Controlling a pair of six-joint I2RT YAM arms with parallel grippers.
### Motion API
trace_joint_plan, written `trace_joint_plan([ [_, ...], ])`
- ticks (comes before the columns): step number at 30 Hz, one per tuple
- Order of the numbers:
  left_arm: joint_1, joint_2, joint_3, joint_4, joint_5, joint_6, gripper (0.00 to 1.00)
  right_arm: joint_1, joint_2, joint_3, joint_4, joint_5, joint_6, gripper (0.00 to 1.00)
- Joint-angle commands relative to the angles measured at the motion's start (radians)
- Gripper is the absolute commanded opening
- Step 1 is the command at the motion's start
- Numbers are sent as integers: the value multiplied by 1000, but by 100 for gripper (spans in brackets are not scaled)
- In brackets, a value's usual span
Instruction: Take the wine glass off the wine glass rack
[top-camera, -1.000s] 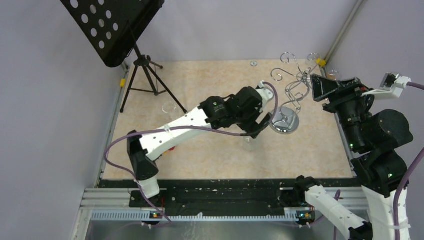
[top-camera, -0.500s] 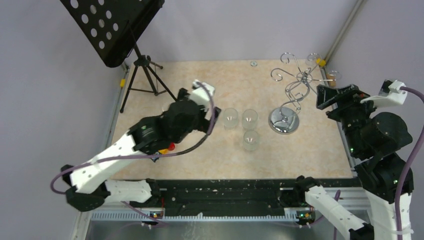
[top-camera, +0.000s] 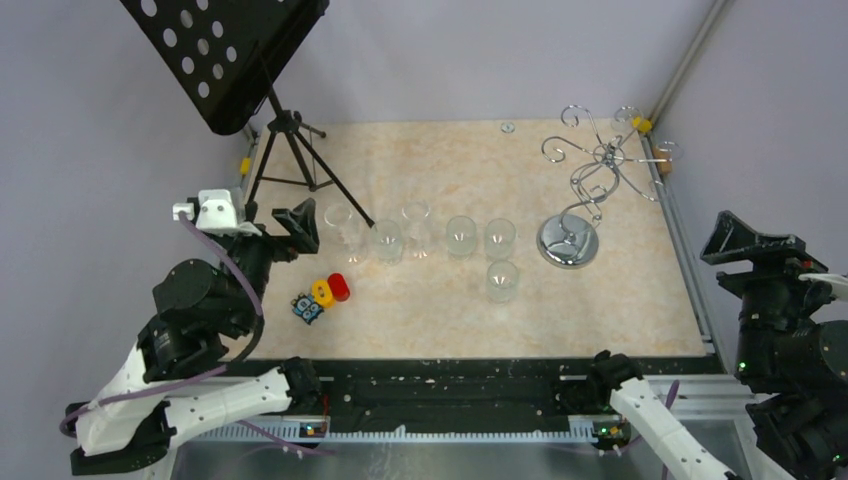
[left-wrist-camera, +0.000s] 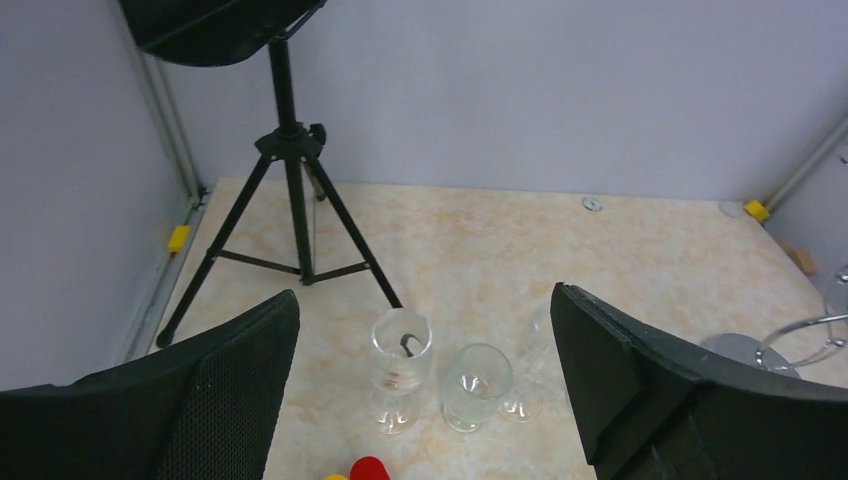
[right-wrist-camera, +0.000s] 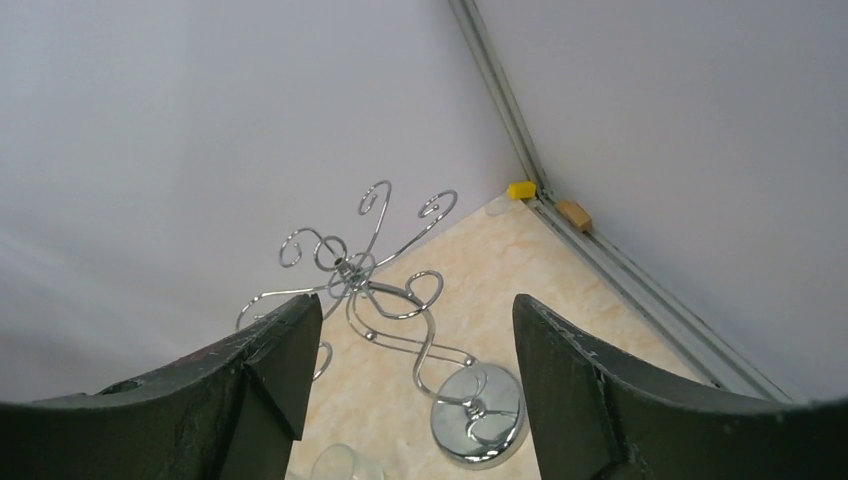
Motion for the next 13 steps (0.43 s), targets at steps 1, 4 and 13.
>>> trace_joint_plan([
  [1, -1, -14, -29, 59, -154, 23, 99, 5, -30, -27, 58, 59, -33, 73],
  [4, -1, -40, -48, 88, -160, 23, 99, 5, -40, -31, 73, 49, -46, 77],
  [13, -2, -48, -61, 108, -175, 48, 99, 5, -39, -45, 73, 37, -36, 82],
])
